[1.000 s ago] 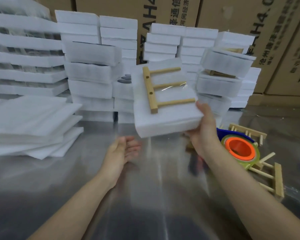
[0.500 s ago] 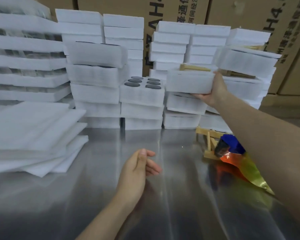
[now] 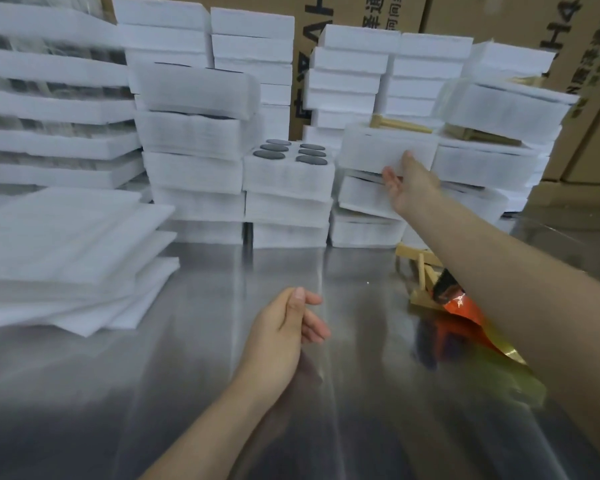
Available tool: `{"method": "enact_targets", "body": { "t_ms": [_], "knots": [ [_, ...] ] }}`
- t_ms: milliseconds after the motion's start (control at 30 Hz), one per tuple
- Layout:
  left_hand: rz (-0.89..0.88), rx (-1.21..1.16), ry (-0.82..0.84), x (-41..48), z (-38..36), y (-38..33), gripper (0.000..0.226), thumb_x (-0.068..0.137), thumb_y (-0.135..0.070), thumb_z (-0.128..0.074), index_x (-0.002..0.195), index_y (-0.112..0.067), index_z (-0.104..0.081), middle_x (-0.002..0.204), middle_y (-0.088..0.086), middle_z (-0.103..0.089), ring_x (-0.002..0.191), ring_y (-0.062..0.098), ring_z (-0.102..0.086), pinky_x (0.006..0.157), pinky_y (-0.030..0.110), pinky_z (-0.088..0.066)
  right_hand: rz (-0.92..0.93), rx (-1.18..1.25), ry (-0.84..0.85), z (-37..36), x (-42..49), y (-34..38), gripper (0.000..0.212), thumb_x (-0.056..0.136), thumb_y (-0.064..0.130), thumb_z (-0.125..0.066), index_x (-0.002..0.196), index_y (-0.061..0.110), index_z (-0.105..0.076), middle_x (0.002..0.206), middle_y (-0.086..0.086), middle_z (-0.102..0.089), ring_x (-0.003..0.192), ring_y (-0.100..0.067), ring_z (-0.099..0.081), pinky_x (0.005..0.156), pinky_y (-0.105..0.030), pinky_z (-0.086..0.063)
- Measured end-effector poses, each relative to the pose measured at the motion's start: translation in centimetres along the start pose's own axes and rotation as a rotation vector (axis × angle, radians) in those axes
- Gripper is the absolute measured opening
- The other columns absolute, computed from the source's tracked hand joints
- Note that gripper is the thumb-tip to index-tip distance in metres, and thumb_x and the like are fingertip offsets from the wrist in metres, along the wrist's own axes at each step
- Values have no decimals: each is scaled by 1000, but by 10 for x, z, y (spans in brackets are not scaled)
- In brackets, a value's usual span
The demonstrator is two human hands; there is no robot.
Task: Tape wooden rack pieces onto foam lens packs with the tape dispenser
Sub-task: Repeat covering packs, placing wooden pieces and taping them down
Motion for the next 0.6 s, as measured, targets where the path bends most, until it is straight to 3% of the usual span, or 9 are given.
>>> {"method": "enact_targets", "body": {
  "t_ms": [67,167,233,300,333,400,467,533,600],
  "knots": [
    [2,3,2,1,0,0,33,104,-21,-31,90,-12,-59,60,2,-67,54,8,-58,57,16,-45,-4,-46,-16,5,10,8,45,96,13,-60,136,4,-42,131,-15,-52,89,-23,-66,64,-25,-59],
    [17,3,3,1,-1,0,33,104,-21,-31,90,-13,-59,60,1,-67,54,8,-58,56,15,-45,47,-327,-25,11,19,10,40,97,23,-58,129,2,-43,99,-10,-64,66,-15,-64,65,-26,-58],
    [23,7,4,0,-1,-1,33,104,-20,-30,90,-12,-59,60,1,-67,54,8,-58,57,15,-44,96,-495,-93,13,16,6,40,96,28,-58,124,4,-42,91,-6,-60,71,-17,-62,71,-28,-54],
    [23,19,5,0,0,-3,33,105,-20,-30,90,-12,-58,60,0,-66,55,8,-58,57,14,-44,347,-699,-153,5,2,1,26,96,22,-53,117,10,-43,92,0,-55,81,-17,-57,79,-31,-48],
    [26,24,4,-1,0,-4,33,105,-20,-30,89,-12,-58,60,0,-66,54,8,-57,57,14,-44,540,-805,-70,-6,-11,-5,15,96,17,-50,109,13,-44,86,4,-53,76,-14,-54,76,-30,-46],
    [37,29,3,-1,-1,-5,33,105,-20,-30,89,-13,-58,59,0,-66,54,8,-57,57,14,-44,880,-1040,293,-37,-42,-25,15,94,11,-49,109,14,-49,87,2,-54,77,-11,-51,75,-32,-44],
    [44,31,3,-1,-1,-4,33,105,-20,-30,90,-12,-58,59,0,-66,54,8,-56,57,16,-44,1056,-1364,653,-66,-61,-51,37,96,14,-51,132,16,-47,122,-8,-52,108,-22,-52,95,-39,-40],
    [41,27,2,-1,-1,-4,34,105,-21,-30,90,-12,-59,59,0,-66,55,10,-56,58,18,-45,1091,-1724,772,-87,-63,-72,56,97,22,-51,148,23,-28,145,-8,-38,130,-30,-41,106,-52,-27],
    [29,28,-5,0,-1,-3,34,105,-21,-30,90,-12,-59,58,0,-66,54,9,-56,57,19,-45,1106,-1956,729,-100,-59,-86,68,98,30,-51,153,26,-12,152,-9,-27,133,-37,-36,106,-58,-24]
  ]
}}
Point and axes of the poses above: each hand's wrist, its own x-axis towards the middle knuckle, its own z-axis out of the back of the hand, y = z × x, the point moved 4 cm from there along x, towards the middle knuckle
